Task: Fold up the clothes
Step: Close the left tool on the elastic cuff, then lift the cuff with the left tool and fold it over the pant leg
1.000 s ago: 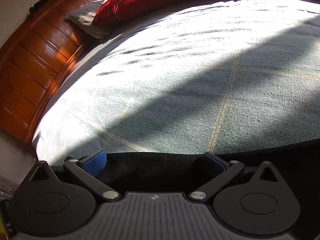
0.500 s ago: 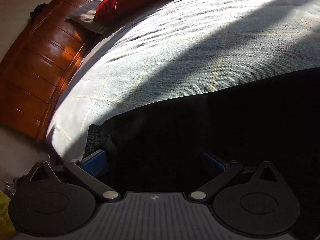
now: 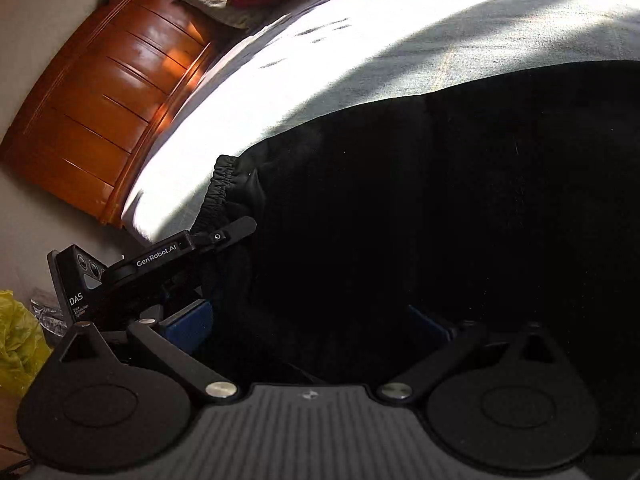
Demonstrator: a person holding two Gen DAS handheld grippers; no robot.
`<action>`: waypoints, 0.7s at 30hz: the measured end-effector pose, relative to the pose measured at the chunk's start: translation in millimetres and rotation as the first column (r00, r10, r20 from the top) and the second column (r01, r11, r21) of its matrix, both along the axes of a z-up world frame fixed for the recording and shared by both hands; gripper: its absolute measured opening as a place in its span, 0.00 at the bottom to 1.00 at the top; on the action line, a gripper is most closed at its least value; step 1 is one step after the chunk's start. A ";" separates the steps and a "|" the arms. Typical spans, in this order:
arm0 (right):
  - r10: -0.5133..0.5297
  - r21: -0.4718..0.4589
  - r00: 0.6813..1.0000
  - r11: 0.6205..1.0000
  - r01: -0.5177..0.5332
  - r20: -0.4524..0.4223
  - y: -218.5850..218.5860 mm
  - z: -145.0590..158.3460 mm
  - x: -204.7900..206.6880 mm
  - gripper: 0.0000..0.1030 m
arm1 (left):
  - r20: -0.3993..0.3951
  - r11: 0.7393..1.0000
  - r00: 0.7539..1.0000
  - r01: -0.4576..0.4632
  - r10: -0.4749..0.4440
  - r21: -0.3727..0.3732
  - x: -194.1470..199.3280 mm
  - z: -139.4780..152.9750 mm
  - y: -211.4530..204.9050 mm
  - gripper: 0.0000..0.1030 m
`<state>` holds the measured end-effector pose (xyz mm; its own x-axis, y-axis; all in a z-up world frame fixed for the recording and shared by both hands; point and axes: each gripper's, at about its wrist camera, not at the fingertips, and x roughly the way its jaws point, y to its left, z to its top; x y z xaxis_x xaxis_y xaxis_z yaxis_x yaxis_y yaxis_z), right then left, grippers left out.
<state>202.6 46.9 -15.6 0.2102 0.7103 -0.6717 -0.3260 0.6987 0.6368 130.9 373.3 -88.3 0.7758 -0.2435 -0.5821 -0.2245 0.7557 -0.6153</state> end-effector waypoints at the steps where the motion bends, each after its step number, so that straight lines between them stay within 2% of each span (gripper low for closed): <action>1: 0.009 0.006 1.000 1.000 -0.009 0.001 -2.5 0.8 -4.4 1.00 | -0.001 1.000 1.000 -0.003 0.003 0.009 -0.3 1.5 -1.1 0.25; 4: 0.004 0.023 1.000 1.000 -0.004 0.024 -18.3 8.5 -11.4 1.00 | -0.012 0.999 1.000 -0.011 0.011 0.044 -0.5 8.1 -5.2 0.24; 8: -0.062 0.058 0.996 0.997 0.058 0.066 -53.4 20.1 -11.7 1.00 | -0.031 0.994 0.999 -0.020 0.024 0.108 0.6 23.8 -14.7 0.24; 13: -0.157 0.088 0.984 0.985 0.150 0.084 -100.3 23.6 -11.3 1.00 | -0.010 0.988 1.000 -0.010 0.012 0.156 1.1 46.9 -30.9 0.24; 21: -0.240 0.114 0.965 0.967 0.228 0.108 -151.6 25.3 -9.0 1.00 | 0.049 0.987 0.998 0.040 -0.048 0.155 3.6 90.6 -57.5 0.24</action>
